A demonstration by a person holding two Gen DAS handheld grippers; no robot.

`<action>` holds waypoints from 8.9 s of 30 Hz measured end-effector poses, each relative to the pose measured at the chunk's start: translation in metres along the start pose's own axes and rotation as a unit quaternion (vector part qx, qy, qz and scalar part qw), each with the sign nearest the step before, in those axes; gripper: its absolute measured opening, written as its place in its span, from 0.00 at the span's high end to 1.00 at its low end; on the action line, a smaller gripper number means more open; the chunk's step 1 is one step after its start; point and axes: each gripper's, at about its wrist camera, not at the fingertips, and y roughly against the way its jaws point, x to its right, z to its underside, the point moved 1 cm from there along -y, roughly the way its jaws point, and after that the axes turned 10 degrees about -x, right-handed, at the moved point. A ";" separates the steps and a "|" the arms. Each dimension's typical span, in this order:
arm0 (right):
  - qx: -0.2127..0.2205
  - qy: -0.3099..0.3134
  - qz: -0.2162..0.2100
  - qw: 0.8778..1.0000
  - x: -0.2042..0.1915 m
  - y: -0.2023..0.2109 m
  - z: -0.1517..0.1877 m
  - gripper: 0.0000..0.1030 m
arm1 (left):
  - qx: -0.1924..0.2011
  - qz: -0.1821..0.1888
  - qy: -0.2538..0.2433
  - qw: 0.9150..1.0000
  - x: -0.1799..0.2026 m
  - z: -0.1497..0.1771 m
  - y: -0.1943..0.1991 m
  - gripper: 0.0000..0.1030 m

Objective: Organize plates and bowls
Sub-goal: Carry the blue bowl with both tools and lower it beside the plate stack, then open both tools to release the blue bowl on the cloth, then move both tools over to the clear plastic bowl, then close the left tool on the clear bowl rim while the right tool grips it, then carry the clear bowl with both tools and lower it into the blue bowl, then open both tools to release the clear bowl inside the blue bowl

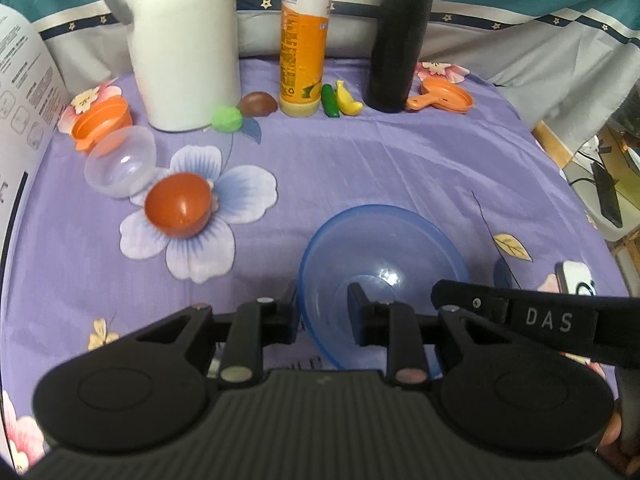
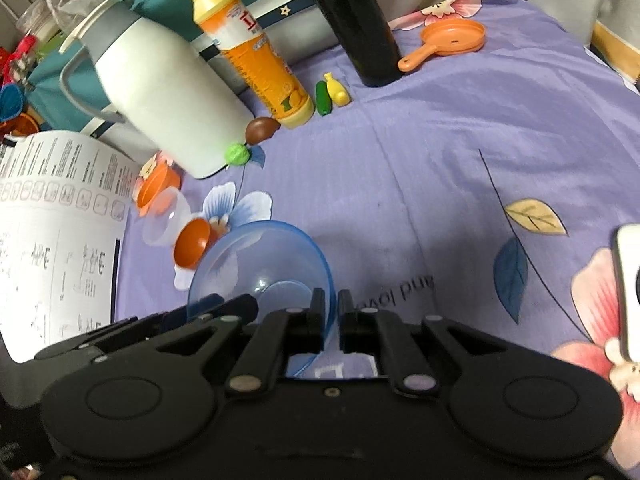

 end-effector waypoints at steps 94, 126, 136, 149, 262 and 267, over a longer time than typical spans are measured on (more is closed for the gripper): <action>0.030 0.004 0.077 0.997 0.032 0.045 0.072 0.00 | 0.012 0.026 -0.013 1.000 0.014 0.072 0.024 0.00; -0.009 0.119 0.082 0.989 -0.124 -0.033 -0.023 0.00 | 0.054 -0.032 0.170 0.983 -0.204 0.011 0.005 0.00; -0.025 0.111 0.051 0.992 -0.183 -0.105 -0.099 0.04 | 0.052 -0.051 0.230 0.970 -0.267 -0.046 -0.040 0.00; -0.069 0.102 0.011 0.992 -0.207 -0.189 -0.134 0.62 | 0.036 -0.058 0.210 0.975 -0.264 -0.089 -0.088 0.36; 0.029 0.001 0.057 0.998 0.042 0.056 0.079 0.00 | 0.018 0.013 0.012 1.000 0.004 0.073 0.038 0.00; 0.025 0.011 0.066 0.997 0.035 0.053 0.077 0.00 | 0.030 0.015 0.004 0.999 0.001 0.071 0.041 0.00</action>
